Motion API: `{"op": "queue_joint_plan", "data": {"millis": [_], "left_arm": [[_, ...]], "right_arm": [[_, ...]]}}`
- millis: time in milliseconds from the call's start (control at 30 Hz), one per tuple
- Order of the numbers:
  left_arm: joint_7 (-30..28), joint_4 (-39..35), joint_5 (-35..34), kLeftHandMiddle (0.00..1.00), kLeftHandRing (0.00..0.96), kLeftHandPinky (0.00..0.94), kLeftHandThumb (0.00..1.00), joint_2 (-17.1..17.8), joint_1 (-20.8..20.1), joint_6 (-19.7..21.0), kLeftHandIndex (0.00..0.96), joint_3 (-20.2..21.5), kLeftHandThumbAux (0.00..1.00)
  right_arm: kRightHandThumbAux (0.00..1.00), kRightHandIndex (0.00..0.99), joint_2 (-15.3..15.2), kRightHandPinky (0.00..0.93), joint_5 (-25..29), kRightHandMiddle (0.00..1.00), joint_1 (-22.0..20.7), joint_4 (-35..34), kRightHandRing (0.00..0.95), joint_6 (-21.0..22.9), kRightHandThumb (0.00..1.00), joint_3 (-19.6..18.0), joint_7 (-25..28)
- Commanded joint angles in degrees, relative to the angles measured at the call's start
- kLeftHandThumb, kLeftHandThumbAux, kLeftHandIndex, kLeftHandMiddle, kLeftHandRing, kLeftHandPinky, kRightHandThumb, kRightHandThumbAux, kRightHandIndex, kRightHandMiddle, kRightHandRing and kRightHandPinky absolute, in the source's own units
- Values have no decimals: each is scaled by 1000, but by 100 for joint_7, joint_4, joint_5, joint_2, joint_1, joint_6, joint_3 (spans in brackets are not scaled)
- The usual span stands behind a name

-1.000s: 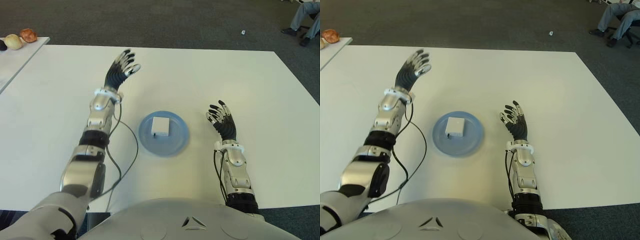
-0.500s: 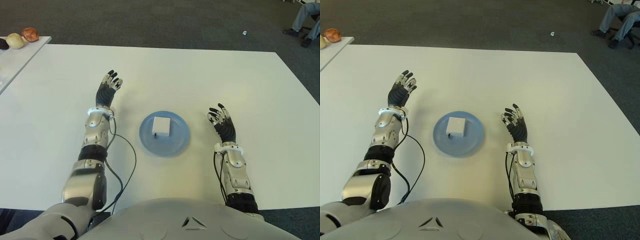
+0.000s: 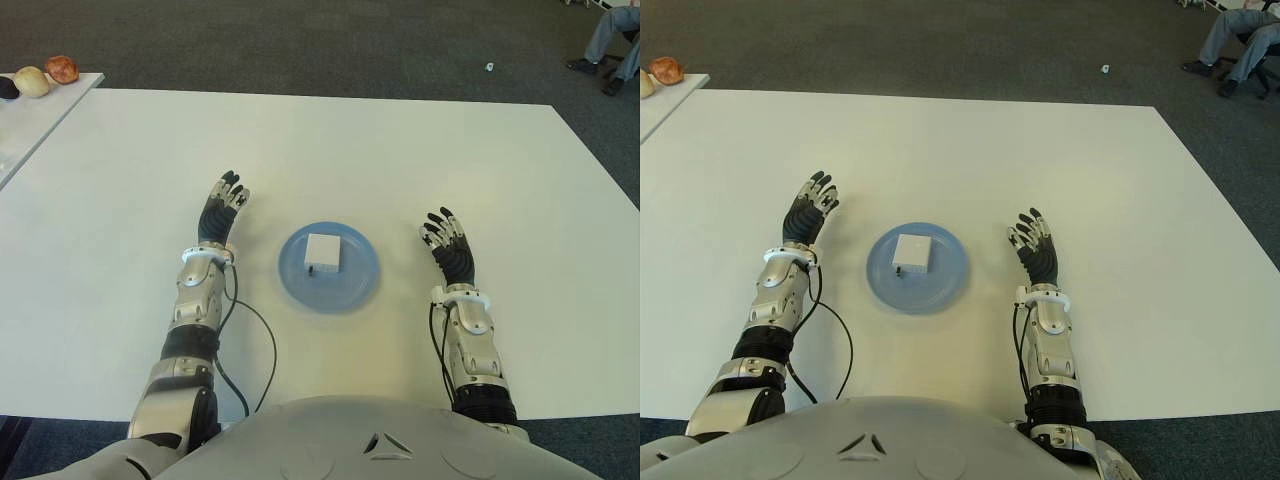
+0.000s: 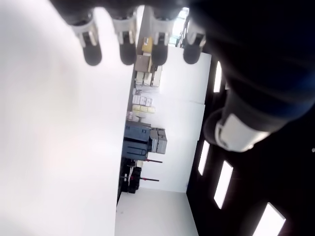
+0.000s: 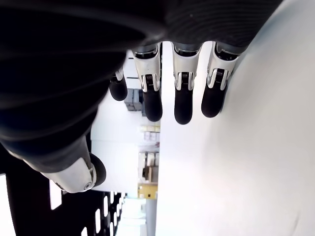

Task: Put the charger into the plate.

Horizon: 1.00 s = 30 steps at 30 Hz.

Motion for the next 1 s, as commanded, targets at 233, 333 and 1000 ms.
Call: {"op": "queue_joint_plan", "data": {"millis": [233,333,1000], "left_arm": [[-217,-154,277,47,31,52,0,-2,929,-609,28,-164,617],[-191,-295,346,42,30,50,0,-14,1091,-655,25,-217,617],[-133,-774,730,19,13,38,0,17,1902,-1085,20,-480,618]], "right_arm": [[647,51,-16,145,53,170,-100,-24,159,182,0,-77,-25],[644,52,-17,136,48,165,-100,-79,152,234,0,-89,-24],[628,36,9,68,22,77,-607,82,57,739,0,-136,-211]]}}
